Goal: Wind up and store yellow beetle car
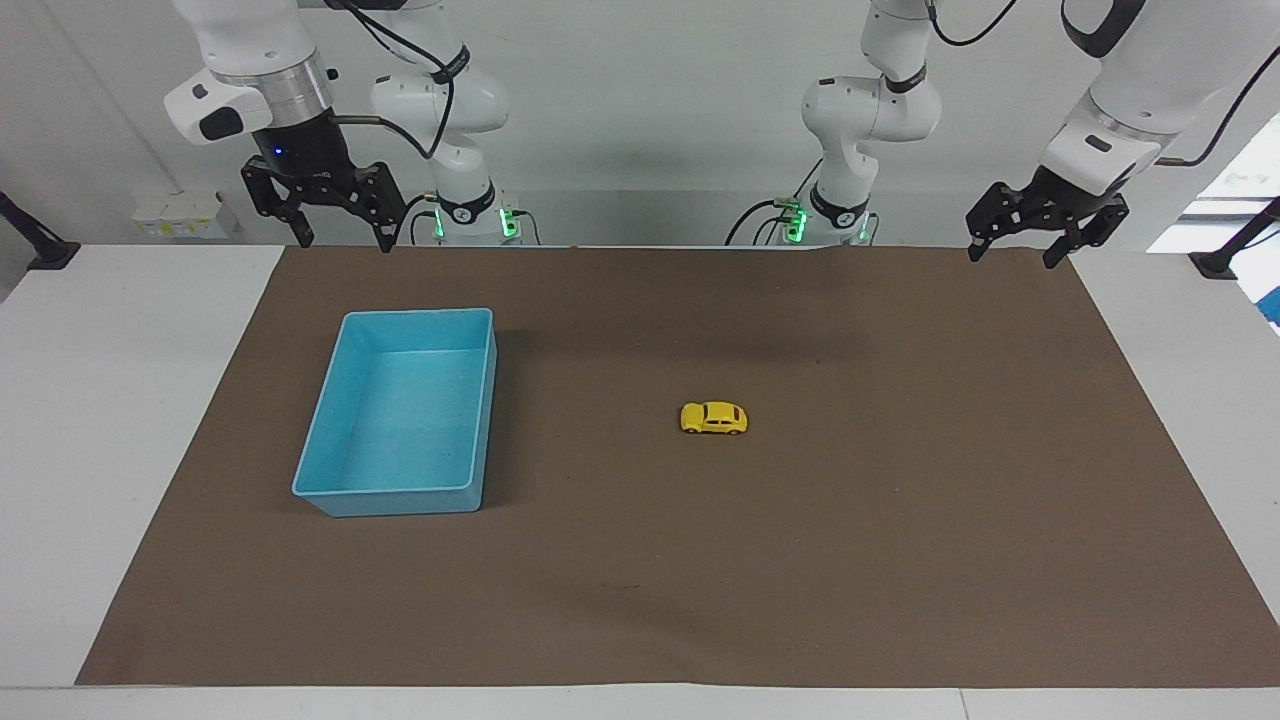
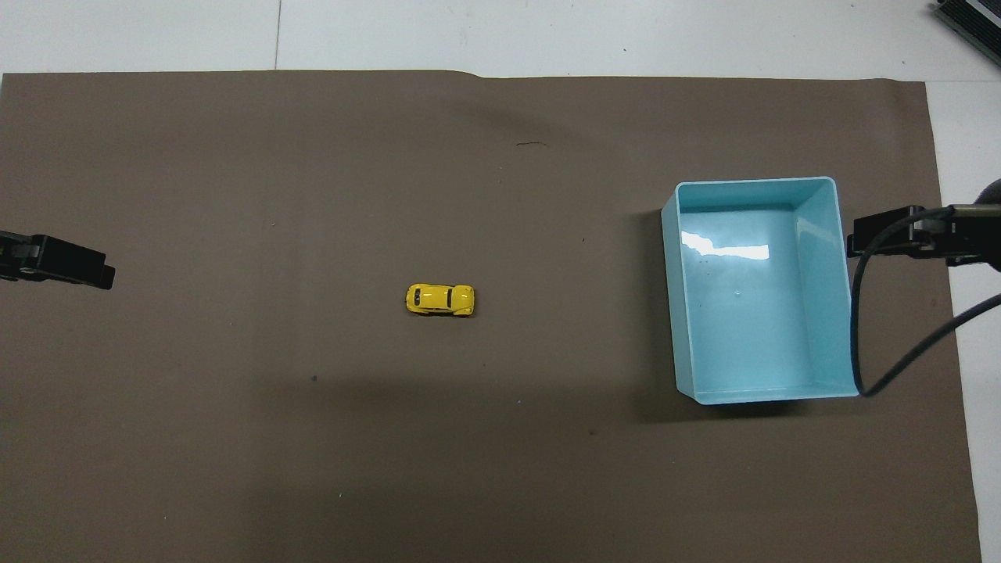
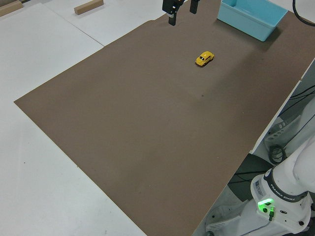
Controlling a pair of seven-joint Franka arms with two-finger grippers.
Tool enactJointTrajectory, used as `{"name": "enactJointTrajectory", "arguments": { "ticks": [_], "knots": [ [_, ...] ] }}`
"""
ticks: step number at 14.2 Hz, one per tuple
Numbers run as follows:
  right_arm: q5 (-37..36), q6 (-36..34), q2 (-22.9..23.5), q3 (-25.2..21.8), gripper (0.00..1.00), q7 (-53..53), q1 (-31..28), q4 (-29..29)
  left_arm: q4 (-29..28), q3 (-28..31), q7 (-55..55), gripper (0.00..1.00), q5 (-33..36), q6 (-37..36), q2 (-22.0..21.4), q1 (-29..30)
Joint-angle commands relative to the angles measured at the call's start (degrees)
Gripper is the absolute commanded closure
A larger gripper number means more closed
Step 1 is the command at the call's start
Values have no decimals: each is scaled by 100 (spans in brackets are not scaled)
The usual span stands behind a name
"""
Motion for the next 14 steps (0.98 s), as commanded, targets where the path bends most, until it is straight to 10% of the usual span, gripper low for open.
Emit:
{"name": "enactJointTrajectory", "arguments": {
  "ticks": [1,14],
  "knots": [
    [172,-30,-75,34,0,-33,-99,-60,-138,-18,439,0,60,-34,-141,-15],
    [172,-30,-75,16,0,-33,-99,-69,-147,-36,3919,0,51,-8,-141,-15]
  ]
}}
